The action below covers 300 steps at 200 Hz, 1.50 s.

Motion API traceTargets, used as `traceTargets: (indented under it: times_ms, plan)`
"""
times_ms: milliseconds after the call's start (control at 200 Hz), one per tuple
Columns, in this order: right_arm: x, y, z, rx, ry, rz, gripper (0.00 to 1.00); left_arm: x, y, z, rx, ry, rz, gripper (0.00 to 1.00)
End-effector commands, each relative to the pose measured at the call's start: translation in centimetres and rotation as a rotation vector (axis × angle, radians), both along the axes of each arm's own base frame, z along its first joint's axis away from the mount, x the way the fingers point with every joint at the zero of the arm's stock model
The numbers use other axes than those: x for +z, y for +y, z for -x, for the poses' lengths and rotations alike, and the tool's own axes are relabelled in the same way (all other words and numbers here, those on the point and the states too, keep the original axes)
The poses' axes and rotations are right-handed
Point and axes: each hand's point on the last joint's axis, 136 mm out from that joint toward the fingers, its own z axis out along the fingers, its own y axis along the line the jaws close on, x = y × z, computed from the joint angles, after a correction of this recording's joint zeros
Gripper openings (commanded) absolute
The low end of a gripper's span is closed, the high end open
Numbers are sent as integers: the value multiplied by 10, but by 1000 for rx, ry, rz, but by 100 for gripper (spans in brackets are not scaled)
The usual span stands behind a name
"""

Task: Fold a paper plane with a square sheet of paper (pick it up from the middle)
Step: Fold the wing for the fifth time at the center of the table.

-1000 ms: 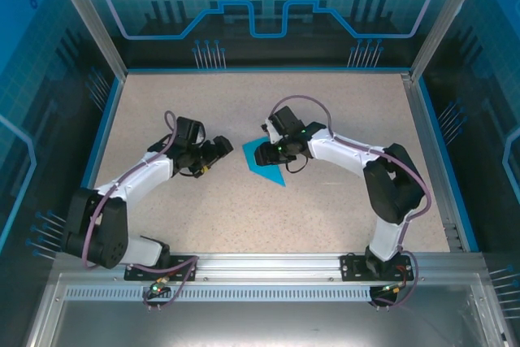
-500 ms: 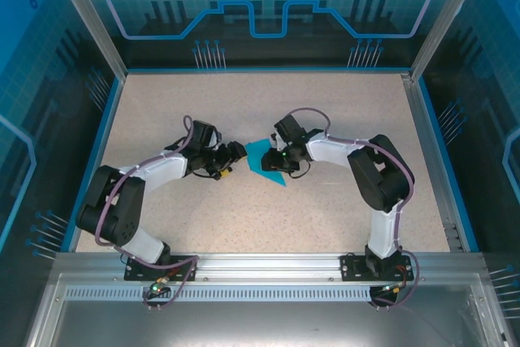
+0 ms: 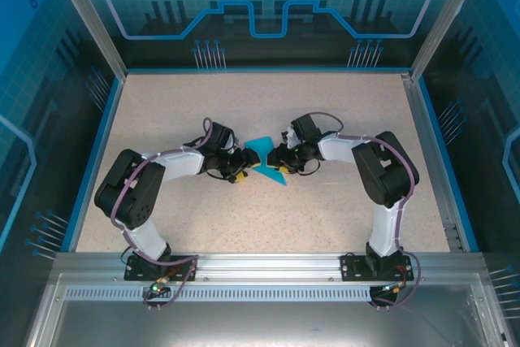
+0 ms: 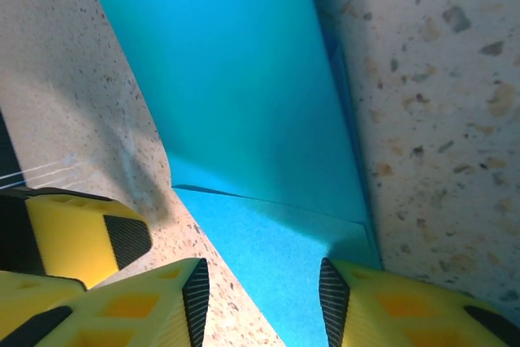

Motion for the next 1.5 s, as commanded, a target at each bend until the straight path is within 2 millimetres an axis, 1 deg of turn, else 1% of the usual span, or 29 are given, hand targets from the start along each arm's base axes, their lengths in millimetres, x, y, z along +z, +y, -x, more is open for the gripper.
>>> traceTargets:
  times_ms: [0,280,520,710,935,1080,1156,1306,1431,1496]
  plan:
    - [-31,-18,12,-46,121,31,43,5,-11,-8,-6,5,14,63]
    - [-36,-24,13,-77,172,-22,37,-6,-10,-13,7,34,-41,57]
    - [-36,-25,13,-79,179,-39,36,-11,-15,-17,-3,41,-40,55]
    - [-38,-26,14,-79,183,-39,36,-7,-20,-23,-15,21,-22,47]
    - [-36,-26,11,-59,150,-37,37,-3,-26,-26,-35,3,7,32]
    - [-25,-27,4,-23,60,-24,40,-2,-28,-25,-53,-9,14,25]
    - [-17,-27,1,7,2,-21,43,-2,-30,-25,-61,-14,18,18]
    - [6,-28,-6,62,-153,-2,49,-1,-30,-25,-62,-19,9,7]
    - [30,-30,-10,106,-303,53,55,-1,-32,-20,-61,5,-10,5]
    - [36,-33,-10,134,-382,121,58,2,-34,-18,-61,13,-8,5]
